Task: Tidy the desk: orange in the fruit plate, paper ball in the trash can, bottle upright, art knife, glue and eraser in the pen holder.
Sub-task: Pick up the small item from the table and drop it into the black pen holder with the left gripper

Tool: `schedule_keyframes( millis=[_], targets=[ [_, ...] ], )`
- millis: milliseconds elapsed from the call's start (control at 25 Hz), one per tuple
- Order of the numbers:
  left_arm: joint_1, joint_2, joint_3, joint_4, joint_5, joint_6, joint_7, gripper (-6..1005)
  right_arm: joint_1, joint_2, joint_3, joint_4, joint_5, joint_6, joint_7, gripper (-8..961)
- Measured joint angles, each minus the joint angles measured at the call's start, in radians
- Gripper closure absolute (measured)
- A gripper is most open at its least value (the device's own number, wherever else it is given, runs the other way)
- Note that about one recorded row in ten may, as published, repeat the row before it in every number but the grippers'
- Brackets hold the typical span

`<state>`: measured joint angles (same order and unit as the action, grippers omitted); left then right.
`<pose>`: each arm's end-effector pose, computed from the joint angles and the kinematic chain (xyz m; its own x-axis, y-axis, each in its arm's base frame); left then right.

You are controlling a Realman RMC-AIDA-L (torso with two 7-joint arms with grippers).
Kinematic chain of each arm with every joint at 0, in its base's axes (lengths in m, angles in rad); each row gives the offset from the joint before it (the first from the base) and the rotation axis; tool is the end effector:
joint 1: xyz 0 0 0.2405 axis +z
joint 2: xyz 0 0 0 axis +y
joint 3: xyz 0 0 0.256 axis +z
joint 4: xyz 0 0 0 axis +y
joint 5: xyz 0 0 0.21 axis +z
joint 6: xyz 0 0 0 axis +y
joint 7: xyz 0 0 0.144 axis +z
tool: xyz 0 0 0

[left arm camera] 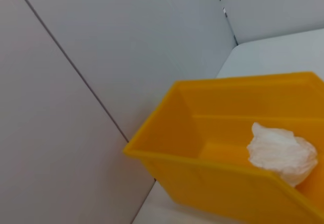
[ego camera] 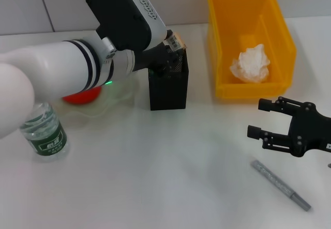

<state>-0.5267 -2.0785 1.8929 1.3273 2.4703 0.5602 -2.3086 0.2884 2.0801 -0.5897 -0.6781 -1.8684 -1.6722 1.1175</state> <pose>-0.0987 0.3777 -0.0757 0.9982 -0.0424 0.0429 -0.0053 -0.7704 -0.6375 0.3164 0.2647 0.0273 0.7584 -0.2024 -0.6196 -0.4698 -0.8287 -0.3043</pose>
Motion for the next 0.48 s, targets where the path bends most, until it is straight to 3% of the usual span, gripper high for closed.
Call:
schedule_keyframes(
  millis=[480],
  targets=[
    [-0.040,0.001,-0.003,-0.122,-0.001,-0.076,0.000,552,0.006,-0.002,0.014,0.002,0.000,0.002,0.001,191]
  ],
)
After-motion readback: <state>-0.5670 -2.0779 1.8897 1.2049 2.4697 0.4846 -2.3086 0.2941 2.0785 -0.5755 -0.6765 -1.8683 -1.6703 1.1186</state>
